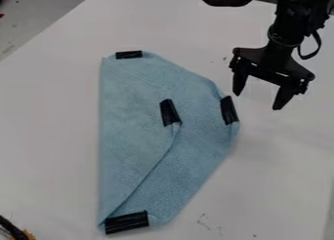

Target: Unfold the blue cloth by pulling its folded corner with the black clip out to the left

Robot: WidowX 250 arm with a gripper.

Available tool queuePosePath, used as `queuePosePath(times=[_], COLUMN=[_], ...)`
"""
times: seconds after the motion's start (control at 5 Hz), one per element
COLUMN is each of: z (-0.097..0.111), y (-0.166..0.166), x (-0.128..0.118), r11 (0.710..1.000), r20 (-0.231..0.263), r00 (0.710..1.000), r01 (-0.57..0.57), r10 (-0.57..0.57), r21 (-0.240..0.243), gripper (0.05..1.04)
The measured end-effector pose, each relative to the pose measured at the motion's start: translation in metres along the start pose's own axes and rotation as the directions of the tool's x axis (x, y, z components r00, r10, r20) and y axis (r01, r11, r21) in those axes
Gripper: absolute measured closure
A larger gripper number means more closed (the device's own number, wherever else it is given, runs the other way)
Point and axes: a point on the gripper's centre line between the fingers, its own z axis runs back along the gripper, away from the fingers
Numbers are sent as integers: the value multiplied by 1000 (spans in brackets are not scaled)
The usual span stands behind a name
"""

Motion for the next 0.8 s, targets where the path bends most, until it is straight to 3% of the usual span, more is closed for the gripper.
queuePosePath(times=[0.2, 0.4, 0.8], z=[-14, -14, -7], y=[-1, 0, 12], x=[-6, -8, -16], r11=[1000, 1000, 996], r20=[-41, -78, -49], r00=[999, 997, 997], r01=[5, -3, -52], r10=[-5, 5, 55], r21=[13, 31, 68], gripper=[83, 83, 83])
